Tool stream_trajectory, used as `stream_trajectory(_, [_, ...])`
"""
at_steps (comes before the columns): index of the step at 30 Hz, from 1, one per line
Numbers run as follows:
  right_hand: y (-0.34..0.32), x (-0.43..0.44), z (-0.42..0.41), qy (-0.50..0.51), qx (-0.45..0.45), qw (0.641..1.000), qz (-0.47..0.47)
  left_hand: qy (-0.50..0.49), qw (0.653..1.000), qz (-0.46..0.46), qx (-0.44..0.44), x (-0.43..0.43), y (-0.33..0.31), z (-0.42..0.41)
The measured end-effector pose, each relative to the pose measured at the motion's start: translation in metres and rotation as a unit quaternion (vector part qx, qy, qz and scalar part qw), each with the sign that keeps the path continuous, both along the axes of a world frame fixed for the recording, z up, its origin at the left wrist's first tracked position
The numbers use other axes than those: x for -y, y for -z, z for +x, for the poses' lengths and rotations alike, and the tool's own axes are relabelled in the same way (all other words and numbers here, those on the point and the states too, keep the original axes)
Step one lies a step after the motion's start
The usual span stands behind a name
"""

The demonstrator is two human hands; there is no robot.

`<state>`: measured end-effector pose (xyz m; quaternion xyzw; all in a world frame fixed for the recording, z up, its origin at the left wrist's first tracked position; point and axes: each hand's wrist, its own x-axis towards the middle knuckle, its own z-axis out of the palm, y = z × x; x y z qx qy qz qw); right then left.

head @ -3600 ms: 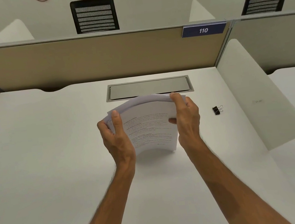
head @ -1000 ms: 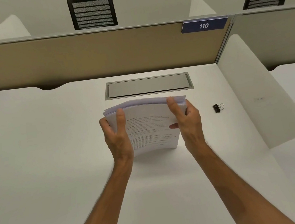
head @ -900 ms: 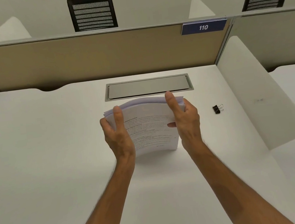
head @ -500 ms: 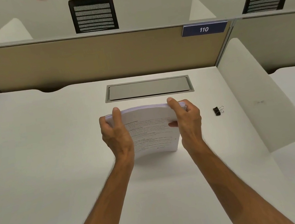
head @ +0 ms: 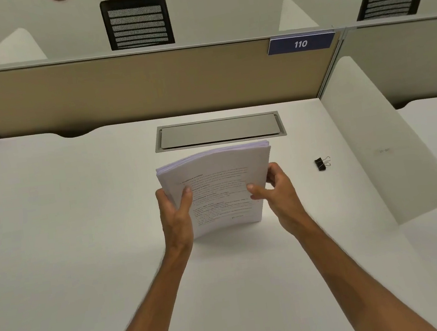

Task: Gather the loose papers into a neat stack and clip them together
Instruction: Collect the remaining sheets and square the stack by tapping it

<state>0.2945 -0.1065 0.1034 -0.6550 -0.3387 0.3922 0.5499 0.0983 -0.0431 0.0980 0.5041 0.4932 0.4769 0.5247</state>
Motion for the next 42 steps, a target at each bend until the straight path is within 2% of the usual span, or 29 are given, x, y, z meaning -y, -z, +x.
stream_trajectory(3, [0.01,-0.003,-0.007,-0.022,0.019,0.999,-0.019,0.003,1.0,0.01,-0.023,-0.003,0.01,0.003])
stream_trajectory(7, [0.014,-0.006,-0.011,0.004,0.042,0.999,-0.017,-0.019,0.995,0.037,-0.086,-0.006,0.02,0.001])
stream_trajectory(13, [0.022,-0.004,-0.011,0.049,0.084,0.995,-0.009,-0.121,0.965,0.122,-0.197,-0.001,0.032,-0.013])
stream_trajectory(16, [0.027,-0.003,-0.007,0.068,0.102,0.992,-0.015,-0.147,0.963,0.117,-0.19,0.001,0.031,-0.022])
stream_trajectory(20, [0.03,-0.001,-0.004,0.067,0.104,0.992,-0.002,-0.136,0.973,0.119,-0.146,0.001,0.031,-0.029])
stream_trajectory(25, [0.041,0.004,-0.007,0.039,0.081,0.996,-0.024,-0.104,0.973,0.112,-0.173,0.006,0.034,-0.033])
stream_trajectory(31, [0.038,0.006,-0.003,0.017,0.113,0.993,-0.042,-0.089,0.969,0.093,-0.209,0.002,0.031,-0.037])
stream_trajectory(34, [0.033,0.01,0.003,0.056,0.131,0.989,-0.027,-0.099,0.973,0.062,-0.2,-0.003,0.026,-0.042])
stream_trajectory(36, [0.035,0.022,0.003,0.121,0.088,0.988,-0.038,-0.107,0.98,0.033,-0.165,-0.001,0.016,-0.045])
stream_trajectory(39, [0.046,0.05,-0.006,0.19,-0.044,0.979,-0.066,-0.123,0.985,-0.002,-0.118,0.0,0.003,-0.049])
stream_trajectory(42, [0.056,0.068,-0.019,0.127,-0.23,0.962,-0.069,-0.137,0.986,-0.039,-0.09,-0.001,-0.003,-0.054])
